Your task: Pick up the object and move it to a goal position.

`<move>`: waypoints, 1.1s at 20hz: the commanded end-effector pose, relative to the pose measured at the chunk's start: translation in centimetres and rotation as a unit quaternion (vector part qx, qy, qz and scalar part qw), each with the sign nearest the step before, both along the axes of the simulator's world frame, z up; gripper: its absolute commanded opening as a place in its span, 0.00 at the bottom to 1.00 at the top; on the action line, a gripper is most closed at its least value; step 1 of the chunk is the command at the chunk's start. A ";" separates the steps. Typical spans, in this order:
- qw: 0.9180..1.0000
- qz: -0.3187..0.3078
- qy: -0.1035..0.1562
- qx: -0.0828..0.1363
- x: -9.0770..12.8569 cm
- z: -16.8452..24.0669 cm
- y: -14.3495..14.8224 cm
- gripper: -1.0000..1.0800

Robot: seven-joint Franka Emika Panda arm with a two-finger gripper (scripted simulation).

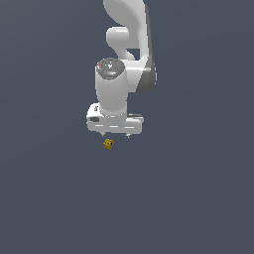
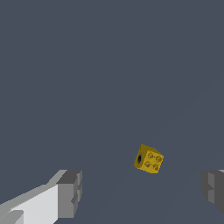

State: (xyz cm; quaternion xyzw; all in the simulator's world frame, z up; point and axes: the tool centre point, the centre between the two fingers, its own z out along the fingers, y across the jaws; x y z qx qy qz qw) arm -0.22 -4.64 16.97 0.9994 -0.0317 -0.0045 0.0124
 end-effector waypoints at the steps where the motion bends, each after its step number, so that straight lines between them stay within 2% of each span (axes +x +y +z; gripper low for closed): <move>1: 1.000 0.000 0.000 0.000 0.0 0.0 0.0 0.96; 8: 1.000 -0.004 -0.011 -0.013 0.2 1.7 -2.8 0.96; 12: 1.000 -0.003 -0.011 -0.014 0.3 1.8 -3.0 0.96; 22: 0.998 -0.054 -0.010 -0.003 -1.0 -1.8 -3.5 0.96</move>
